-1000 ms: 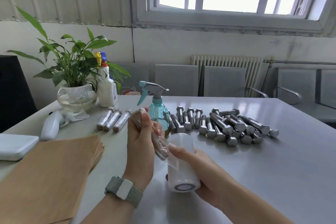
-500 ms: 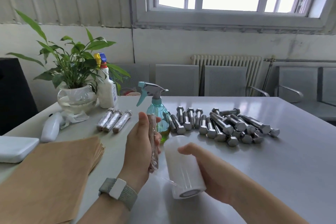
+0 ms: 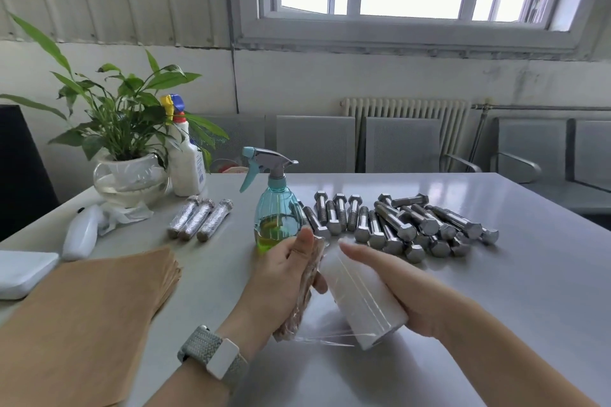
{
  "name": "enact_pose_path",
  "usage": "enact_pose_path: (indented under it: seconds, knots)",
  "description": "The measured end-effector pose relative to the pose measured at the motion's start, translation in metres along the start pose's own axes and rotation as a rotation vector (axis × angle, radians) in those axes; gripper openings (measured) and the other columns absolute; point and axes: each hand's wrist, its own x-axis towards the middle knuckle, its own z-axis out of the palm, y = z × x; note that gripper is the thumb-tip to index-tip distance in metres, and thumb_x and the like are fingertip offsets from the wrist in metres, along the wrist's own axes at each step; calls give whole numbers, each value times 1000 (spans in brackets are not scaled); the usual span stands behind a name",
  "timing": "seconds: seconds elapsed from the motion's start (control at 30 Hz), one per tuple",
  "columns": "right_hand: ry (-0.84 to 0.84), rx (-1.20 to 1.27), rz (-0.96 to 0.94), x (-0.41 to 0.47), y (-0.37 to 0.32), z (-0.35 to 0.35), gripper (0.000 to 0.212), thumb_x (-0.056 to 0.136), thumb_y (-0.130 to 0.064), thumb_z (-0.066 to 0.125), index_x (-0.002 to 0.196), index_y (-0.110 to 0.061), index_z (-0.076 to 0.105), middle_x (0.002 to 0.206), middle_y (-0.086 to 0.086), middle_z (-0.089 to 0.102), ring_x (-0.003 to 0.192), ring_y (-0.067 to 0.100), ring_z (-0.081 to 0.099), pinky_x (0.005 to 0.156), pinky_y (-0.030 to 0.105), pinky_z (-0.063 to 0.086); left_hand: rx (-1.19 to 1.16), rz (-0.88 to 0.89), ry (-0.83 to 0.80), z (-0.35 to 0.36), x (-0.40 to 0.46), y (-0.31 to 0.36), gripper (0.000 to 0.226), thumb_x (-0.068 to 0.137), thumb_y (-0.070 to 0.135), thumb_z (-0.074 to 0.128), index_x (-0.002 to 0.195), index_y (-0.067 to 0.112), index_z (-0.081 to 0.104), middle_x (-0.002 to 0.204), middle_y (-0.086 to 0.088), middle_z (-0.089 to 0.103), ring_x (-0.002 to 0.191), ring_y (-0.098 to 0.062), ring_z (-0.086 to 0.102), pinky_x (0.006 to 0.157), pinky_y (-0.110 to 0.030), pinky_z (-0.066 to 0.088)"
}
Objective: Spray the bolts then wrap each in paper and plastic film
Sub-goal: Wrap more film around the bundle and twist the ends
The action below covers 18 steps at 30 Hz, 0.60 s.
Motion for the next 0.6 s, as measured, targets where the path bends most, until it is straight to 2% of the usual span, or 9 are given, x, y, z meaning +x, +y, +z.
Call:
enact_pose_path:
  seconds: [0.1,0.17,0.23,0.3,0.37,0.43,0.5,0.6]
  knots:
    - [-11,46,75,1,-1,-5,47,79,-49,69,105,-11,69,75,8,72,65,22,69,57,29,54,-15,-15,-17,0,-1,-1,67,82,73,36,90,12,65,67,-10,68,53,-17,53,50,-27,43]
    - [30,15,73,2,0,-4,42,86,-47,66,108,-12,66,72,7,72,64,21,69,57,29,54,-20,-28,-23,1,0,-1,67,81,74,38,92,13,64,66,-10,67,53,-16,54,51,-26,44]
    - [59,-9,44,2,0,-4,47,84,-50,68,111,-11,66,76,8,71,68,23,69,65,33,55,-35,-36,-38,2,0,-2,63,82,73,40,86,15,63,63,-9,64,53,-17,53,50,-26,43]
    - [62,-47,-2,2,-2,-5,60,76,-56,71,112,-7,68,82,10,69,74,26,68,75,39,52,-89,-51,-47,2,0,-2,54,84,71,43,73,21,61,59,-5,57,48,-14,50,47,-24,41]
    - [59,-68,-25,1,-2,-6,73,65,-61,74,110,-3,69,81,11,68,73,26,67,74,39,51,-132,-90,-31,4,-1,-3,54,87,69,42,68,21,59,57,-2,54,46,-11,48,44,-22,40]
    - [62,-55,-19,2,-2,-4,76,59,-63,75,107,-4,70,76,9,69,68,24,67,71,36,50,-191,-152,15,6,1,-4,53,93,62,42,75,15,59,58,-3,55,47,-12,50,45,-24,41]
    - [70,5,-12,4,-1,-3,70,62,-61,75,105,-6,69,73,8,68,66,23,66,75,39,50,-290,-227,78,8,3,-4,47,98,52,44,83,10,63,60,-5,58,48,-13,53,46,-24,44]
    - [52,114,-19,5,2,2,64,69,-54,77,109,-5,66,75,12,66,70,29,65,79,45,50,-413,-300,122,10,2,-1,44,97,48,46,87,13,70,61,-6,59,47,-12,54,39,-20,41]
